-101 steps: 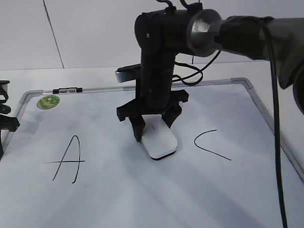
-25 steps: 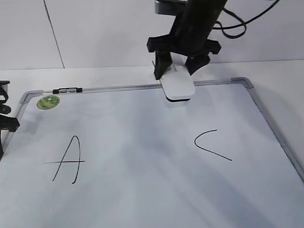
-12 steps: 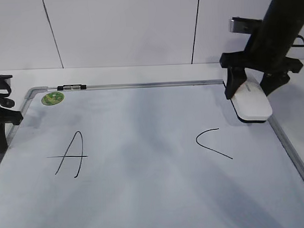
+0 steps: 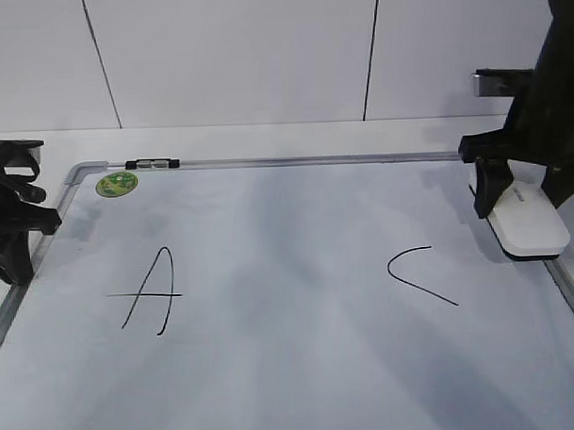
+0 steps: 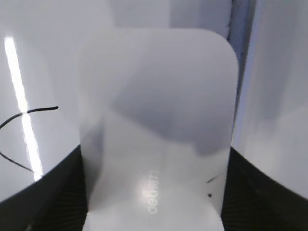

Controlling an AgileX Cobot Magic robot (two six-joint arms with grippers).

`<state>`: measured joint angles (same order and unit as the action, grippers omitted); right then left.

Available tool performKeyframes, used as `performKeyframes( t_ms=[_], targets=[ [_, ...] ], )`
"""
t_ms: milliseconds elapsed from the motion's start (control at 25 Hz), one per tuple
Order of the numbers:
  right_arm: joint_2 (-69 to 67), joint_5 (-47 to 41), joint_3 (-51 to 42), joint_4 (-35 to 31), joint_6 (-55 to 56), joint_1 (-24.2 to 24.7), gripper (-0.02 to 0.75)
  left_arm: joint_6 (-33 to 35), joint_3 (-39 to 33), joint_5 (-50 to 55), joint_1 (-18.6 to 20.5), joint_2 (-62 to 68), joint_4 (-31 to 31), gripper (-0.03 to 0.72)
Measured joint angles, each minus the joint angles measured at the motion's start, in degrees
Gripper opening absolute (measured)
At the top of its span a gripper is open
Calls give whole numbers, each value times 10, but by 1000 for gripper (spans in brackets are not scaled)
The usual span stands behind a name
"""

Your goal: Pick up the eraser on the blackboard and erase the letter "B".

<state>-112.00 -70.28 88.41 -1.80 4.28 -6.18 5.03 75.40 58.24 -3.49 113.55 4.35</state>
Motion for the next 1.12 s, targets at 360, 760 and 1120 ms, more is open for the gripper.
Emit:
performKeyframes(
  t_ms=[360, 760, 1120],
  targets=[
    [-10, 2, -18, 2, 2, 32, 541, 0, 0, 0, -3, 0, 5, 20],
    [-40, 4, -23, 0, -2, 32, 541, 1, 1, 1, -3, 0, 6, 21],
    [-52, 10, -24, 0, -11, 34, 541, 1, 1, 1, -3, 0, 6, 22]
  ],
)
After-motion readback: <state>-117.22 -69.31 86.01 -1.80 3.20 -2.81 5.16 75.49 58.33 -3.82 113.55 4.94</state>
